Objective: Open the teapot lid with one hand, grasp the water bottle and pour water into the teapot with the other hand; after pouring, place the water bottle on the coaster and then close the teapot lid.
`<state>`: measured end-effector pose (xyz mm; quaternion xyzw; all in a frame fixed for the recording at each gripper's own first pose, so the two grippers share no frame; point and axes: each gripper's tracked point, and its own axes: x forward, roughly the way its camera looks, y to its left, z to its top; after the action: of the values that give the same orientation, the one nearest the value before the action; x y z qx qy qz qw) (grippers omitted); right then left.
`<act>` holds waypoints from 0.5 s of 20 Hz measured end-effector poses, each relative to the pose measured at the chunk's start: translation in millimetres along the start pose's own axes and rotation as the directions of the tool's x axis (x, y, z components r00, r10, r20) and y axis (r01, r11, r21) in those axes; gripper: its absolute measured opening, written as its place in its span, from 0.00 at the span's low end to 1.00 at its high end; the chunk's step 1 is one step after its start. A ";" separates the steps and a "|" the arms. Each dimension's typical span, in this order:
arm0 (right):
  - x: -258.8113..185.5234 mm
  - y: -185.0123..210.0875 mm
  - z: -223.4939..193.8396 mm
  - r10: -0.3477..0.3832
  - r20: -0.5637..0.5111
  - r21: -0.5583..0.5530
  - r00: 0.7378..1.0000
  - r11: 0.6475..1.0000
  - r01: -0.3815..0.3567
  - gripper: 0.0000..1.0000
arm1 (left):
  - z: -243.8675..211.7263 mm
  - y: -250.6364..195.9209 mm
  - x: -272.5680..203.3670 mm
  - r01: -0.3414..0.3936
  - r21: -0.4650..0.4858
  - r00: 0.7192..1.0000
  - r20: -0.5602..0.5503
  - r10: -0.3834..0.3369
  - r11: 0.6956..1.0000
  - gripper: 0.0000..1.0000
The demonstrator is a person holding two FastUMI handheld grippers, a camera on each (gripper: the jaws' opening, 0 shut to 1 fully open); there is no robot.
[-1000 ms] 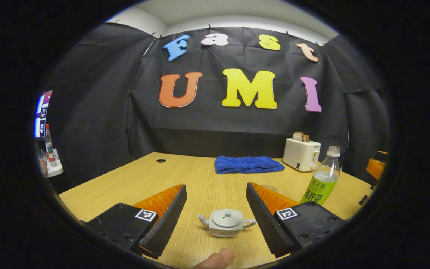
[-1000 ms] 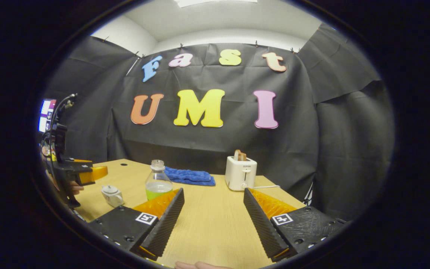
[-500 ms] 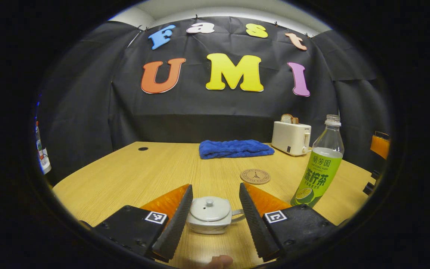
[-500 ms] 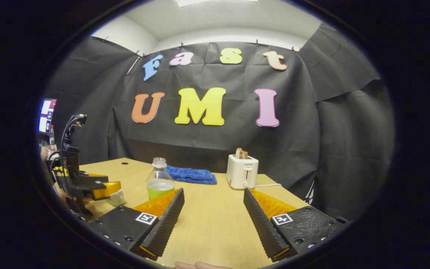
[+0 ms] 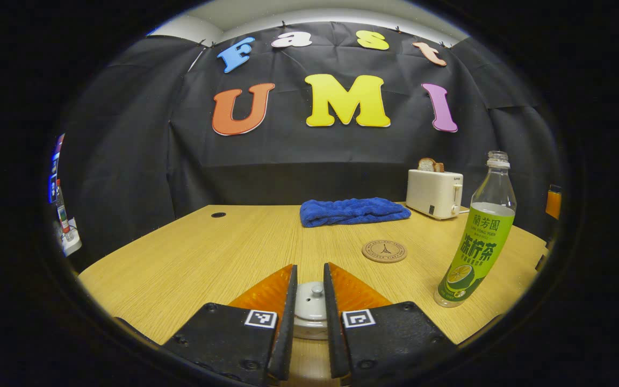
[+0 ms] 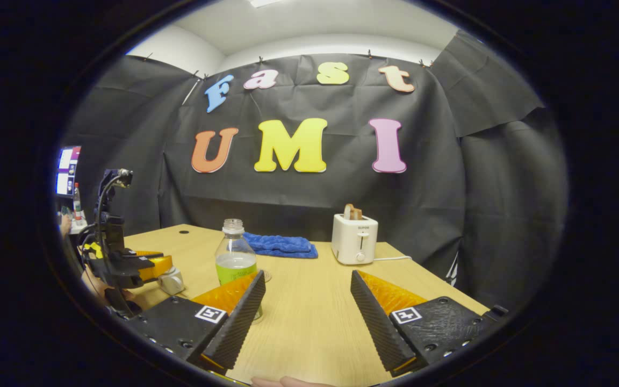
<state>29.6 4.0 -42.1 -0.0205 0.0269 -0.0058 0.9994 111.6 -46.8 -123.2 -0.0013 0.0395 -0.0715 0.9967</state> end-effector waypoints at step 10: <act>2.4 8.4 -9.5 0.005 -0.022 -0.018 1.000 1.000 -0.005 0.97 | 6.6 -1.5 -4.6 0.003 0.019 1.000 0.006 -0.003 1.000 0.03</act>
<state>31.6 12.0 -52.1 -0.0295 0.0380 -0.0034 0.9988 107.4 -47.6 -116.3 0.0078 0.0359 -0.0735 0.9966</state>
